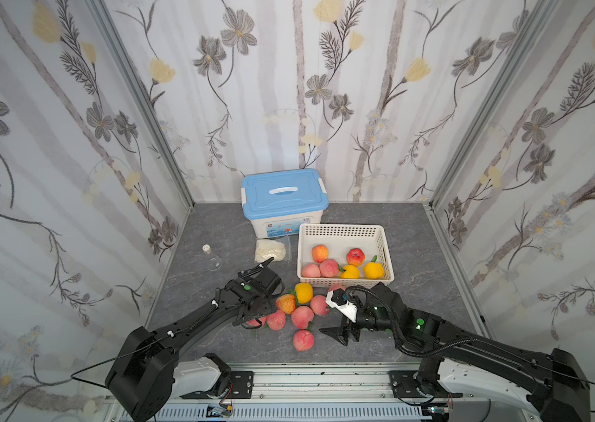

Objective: Put the peaches into the basket
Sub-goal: Pick up the peach from the center of the board.

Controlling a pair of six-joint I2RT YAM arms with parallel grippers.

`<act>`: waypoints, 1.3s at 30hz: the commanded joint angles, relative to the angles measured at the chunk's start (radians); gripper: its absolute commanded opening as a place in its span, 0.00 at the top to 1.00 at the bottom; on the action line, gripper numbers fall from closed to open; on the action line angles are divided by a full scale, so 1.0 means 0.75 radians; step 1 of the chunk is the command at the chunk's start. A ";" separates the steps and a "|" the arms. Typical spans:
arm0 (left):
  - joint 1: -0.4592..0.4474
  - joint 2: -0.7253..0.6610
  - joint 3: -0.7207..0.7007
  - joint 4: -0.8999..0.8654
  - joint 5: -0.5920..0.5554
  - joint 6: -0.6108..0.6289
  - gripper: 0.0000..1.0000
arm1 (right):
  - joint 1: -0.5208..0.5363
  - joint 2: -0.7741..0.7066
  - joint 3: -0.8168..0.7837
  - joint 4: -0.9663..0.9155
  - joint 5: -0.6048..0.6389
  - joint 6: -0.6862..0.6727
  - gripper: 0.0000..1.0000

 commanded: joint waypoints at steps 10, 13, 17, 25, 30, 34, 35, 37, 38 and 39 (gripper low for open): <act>0.031 0.013 -0.080 0.062 -0.004 -0.053 0.10 | 0.007 0.000 0.010 0.016 0.018 -0.035 0.12; 0.036 0.016 -0.094 0.087 0.001 -0.057 0.11 | 0.010 0.001 0.008 0.017 0.020 -0.035 0.12; 0.039 0.016 -0.102 0.111 0.000 -0.060 0.15 | 0.009 0.009 0.010 0.017 0.027 -0.034 0.12; 0.040 -0.013 -0.138 0.113 -0.003 -0.093 0.26 | 0.013 0.018 0.015 0.013 0.037 -0.035 0.12; 0.040 -0.085 -0.120 0.062 -0.022 -0.101 0.29 | 0.014 0.021 0.016 0.013 0.051 -0.036 0.12; 0.039 -0.142 -0.054 -0.012 -0.046 -0.082 0.30 | 0.014 0.025 0.018 0.016 0.083 -0.029 0.12; 0.039 -0.154 -0.038 -0.026 -0.052 -0.076 0.30 | 0.012 0.025 0.018 0.013 0.092 -0.029 0.12; 0.038 -0.184 0.015 -0.058 -0.064 -0.053 0.31 | 0.015 0.021 0.017 0.015 0.109 -0.027 0.12; 0.035 -0.193 0.039 -0.063 -0.067 -0.039 0.31 | 0.016 0.013 0.015 0.017 0.122 -0.026 0.12; 0.029 -0.200 0.072 -0.064 -0.069 -0.020 0.31 | 0.015 0.002 0.012 0.022 0.144 -0.021 0.12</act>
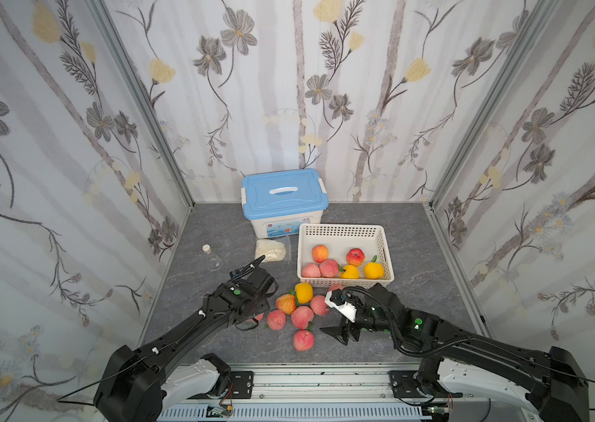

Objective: Put the peaches into the basket
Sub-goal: Pick up the peach from the center of the board, then place the peach in the basket.

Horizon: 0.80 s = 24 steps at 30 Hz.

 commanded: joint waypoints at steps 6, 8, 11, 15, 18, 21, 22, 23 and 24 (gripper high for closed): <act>-0.076 0.138 0.343 0.048 -0.056 0.252 0.31 | 0.003 -0.087 -0.032 0.092 0.321 0.030 0.12; -0.103 0.262 0.470 0.086 -0.065 0.344 0.31 | 0.001 -0.115 -0.046 0.105 0.430 0.056 0.12; -0.124 0.469 0.672 0.139 -0.042 0.468 0.31 | 0.001 -0.169 -0.077 0.136 0.508 0.075 0.11; -0.135 0.727 0.919 0.183 -0.028 0.593 0.31 | -0.001 -0.212 -0.108 0.163 0.544 0.081 0.10; -0.134 0.913 1.121 0.181 -0.006 0.644 0.31 | -0.001 -0.226 -0.114 0.165 0.561 0.081 0.10; -0.134 1.093 1.308 0.151 0.008 0.678 0.31 | -0.002 -0.235 -0.121 0.168 0.573 0.082 0.10; -0.132 1.136 1.360 0.137 0.001 0.682 0.31 | -0.002 -0.237 -0.121 0.164 0.578 0.081 0.10; -0.130 1.182 1.405 0.120 -0.005 0.680 0.32 | -0.002 -0.241 -0.119 0.161 0.582 0.080 0.09; -0.127 1.229 1.453 0.104 -0.004 0.672 0.32 | -0.004 -0.246 -0.123 0.161 0.590 0.079 0.09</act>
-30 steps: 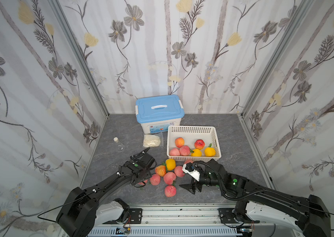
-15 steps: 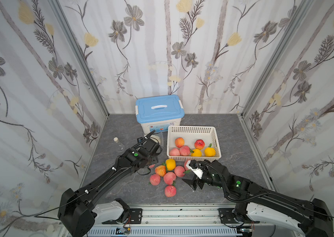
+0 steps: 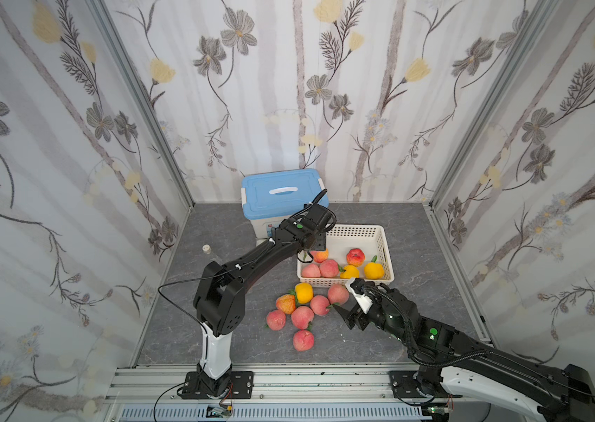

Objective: Put the peaches into the basket
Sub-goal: Place the peach in the basket.

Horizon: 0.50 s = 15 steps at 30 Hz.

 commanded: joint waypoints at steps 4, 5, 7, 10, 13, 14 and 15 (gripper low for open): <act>0.023 0.191 0.159 -0.052 -0.004 0.021 0.32 | -0.004 -0.017 -0.006 0.069 0.051 -0.002 0.09; 0.026 0.209 0.166 -0.054 -0.005 0.012 0.32 | -0.001 -0.016 -0.006 0.070 0.052 -0.001 0.09; 0.033 0.234 0.170 -0.054 -0.005 0.000 0.32 | -0.001 -0.014 -0.006 0.070 0.055 0.001 0.09; 0.035 0.245 0.162 -0.050 -0.011 -0.011 0.32 | -0.002 -0.005 -0.004 0.071 0.056 0.001 0.09; 0.034 0.254 0.149 -0.050 -0.009 -0.025 0.29 | -0.002 0.002 -0.001 0.067 0.057 0.002 0.08; 0.033 0.256 0.143 -0.049 -0.010 -0.031 0.29 | -0.003 0.004 0.000 0.067 0.057 0.004 0.08; 0.036 0.259 0.134 -0.044 -0.006 -0.036 0.29 | -0.003 0.005 0.000 0.067 0.057 0.004 0.08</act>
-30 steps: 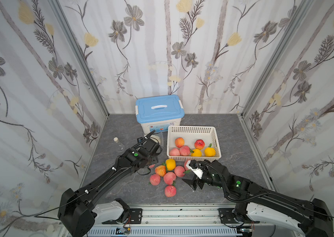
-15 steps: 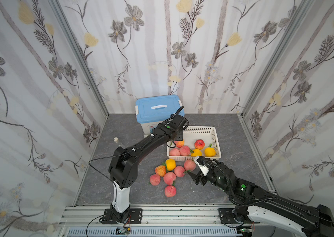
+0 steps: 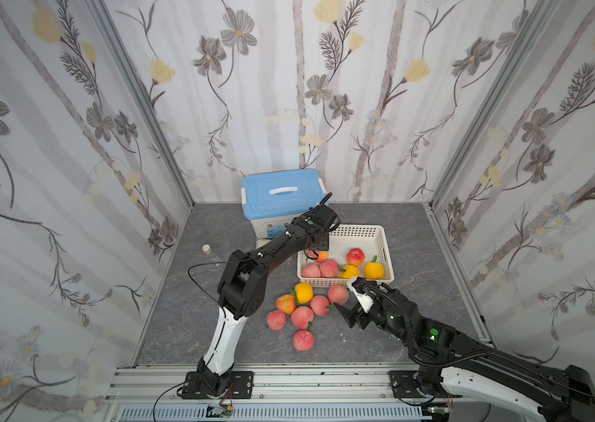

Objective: Put the peaches into the basket
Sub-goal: Place the peach in the basket.

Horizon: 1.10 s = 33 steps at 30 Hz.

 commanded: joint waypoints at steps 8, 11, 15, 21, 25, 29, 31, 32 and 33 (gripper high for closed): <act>0.000 0.006 -0.075 0.024 -0.002 -0.055 0.24 | 0.000 0.022 0.009 0.055 0.025 0.005 0.08; 0.000 -0.006 -0.078 0.029 -0.004 -0.055 0.18 | 0.000 0.033 0.011 0.054 0.025 0.007 0.08; -0.006 -0.038 -0.064 0.034 -0.005 -0.043 0.15 | -0.001 0.038 0.011 0.062 0.025 0.006 0.08; -0.047 -0.152 -0.034 0.031 0.004 0.024 0.13 | -0.005 0.029 0.007 0.065 0.038 0.017 0.08; -0.061 -0.369 -0.291 0.193 0.064 0.073 0.14 | -0.053 0.014 -0.005 0.070 0.019 0.063 0.08; -0.061 -0.618 -0.726 0.482 0.190 0.206 0.15 | -0.162 -0.019 0.003 0.003 -0.064 0.163 0.07; -0.061 -0.743 -0.934 0.651 0.288 0.307 0.16 | -0.226 -0.036 0.046 -0.115 -0.097 0.239 0.06; -0.061 -0.805 -1.043 0.747 0.342 0.366 0.16 | -0.253 -0.041 0.076 -0.194 -0.121 0.281 0.05; -0.062 -0.859 -1.133 0.828 0.409 0.419 0.15 | -0.272 -0.039 0.108 -0.269 -0.142 0.322 0.05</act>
